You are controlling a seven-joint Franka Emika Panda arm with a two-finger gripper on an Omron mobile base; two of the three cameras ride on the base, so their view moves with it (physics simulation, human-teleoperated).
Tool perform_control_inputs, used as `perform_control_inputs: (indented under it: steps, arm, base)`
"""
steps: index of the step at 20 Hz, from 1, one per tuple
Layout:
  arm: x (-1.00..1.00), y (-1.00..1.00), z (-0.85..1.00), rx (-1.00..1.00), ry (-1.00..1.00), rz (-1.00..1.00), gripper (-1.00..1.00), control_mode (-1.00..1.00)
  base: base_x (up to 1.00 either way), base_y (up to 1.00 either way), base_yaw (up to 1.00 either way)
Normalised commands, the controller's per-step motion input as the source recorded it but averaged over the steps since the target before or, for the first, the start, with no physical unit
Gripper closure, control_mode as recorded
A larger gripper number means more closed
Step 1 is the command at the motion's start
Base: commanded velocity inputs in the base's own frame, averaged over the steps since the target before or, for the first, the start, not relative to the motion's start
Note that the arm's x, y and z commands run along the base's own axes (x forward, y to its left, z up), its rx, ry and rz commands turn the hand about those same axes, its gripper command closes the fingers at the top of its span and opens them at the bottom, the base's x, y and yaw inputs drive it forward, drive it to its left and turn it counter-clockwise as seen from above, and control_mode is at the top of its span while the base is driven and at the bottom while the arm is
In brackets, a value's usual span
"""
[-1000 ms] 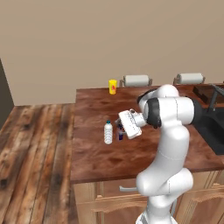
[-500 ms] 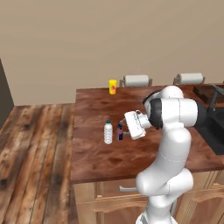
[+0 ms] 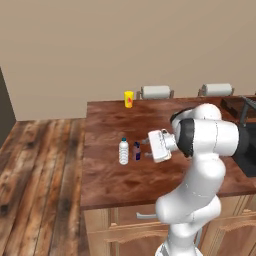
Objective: Place the drinks on the dining counter in a tight cluster.
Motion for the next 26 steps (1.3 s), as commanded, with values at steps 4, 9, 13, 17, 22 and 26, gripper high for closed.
perform_control_inputs:
  steps: [4, 9, 13, 17, 22, 26]
  arm:
    - [-0.43, 0.0, 0.36, 0.0, 0.12, -0.02, -1.0, -1.0]
    - [-0.44, -0.09, 0.4, 0.0, 0.12, 0.0, -1.0, -1.0]
    - [-0.52, -0.12, 0.37, 0.0, 0.06, 0.0, -1.0, -1.0]
    - [-0.55, -0.02, 0.26, 0.0, 0.0, 0.0, -1.0, -1.0]
    - [-0.52, 0.03, 0.18, -0.02, 0.0, 0.0, -1.0, -1.0]
    - [-0.55, 0.01, 0.23, -0.02, 0.0, 0.0, -1.0, -1.0]
  base:
    - [0.0, 0.0, 0.0]
    - [0.0, 0.0, 0.0]
    - [0.0, 0.0, 0.0]
    - [0.0, 0.0, 0.0]
    - [0.0, 0.0, 0.0]
    - [0.0, 0.0, 0.0]
